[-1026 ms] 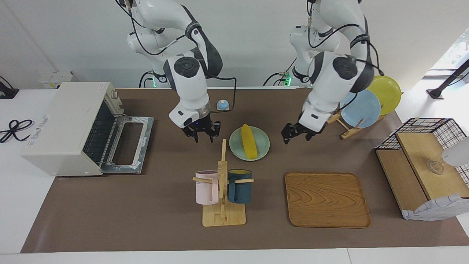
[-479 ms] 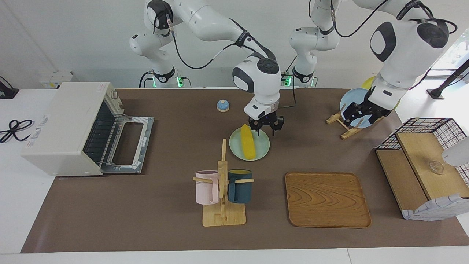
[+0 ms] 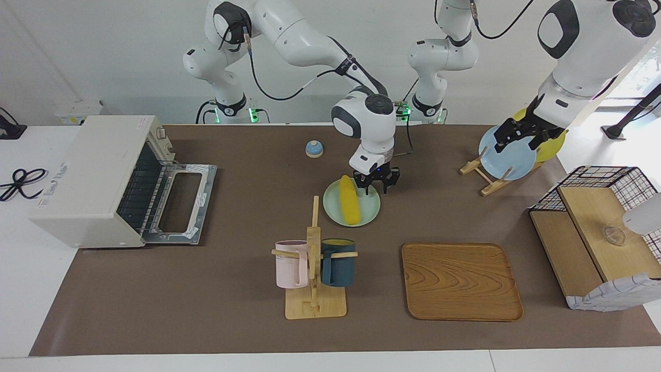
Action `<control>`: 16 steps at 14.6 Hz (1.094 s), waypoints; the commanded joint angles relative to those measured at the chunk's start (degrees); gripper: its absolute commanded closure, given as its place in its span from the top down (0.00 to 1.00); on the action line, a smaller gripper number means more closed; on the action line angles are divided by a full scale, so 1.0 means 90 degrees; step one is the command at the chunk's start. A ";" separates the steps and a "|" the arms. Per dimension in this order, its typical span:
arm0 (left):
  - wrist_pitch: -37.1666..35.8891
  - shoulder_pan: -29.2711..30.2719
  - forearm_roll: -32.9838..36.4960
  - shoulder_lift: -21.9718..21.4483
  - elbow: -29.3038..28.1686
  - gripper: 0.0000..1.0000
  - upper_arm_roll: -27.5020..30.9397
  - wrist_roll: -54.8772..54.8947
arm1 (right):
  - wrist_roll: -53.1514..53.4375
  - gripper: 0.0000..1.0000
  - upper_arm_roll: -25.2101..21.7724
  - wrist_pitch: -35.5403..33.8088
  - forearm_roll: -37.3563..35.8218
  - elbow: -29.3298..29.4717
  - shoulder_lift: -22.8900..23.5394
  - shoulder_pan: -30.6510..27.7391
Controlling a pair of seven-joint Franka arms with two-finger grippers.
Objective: Put corn in oven
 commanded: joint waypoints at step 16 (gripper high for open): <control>0.0060 -0.0059 0.0101 -0.0086 -0.0182 1.00 -0.0087 0.0066 | -0.0388 0.00 -0.0113 -0.3025 -0.1733 0.0664 -0.0648 -0.0315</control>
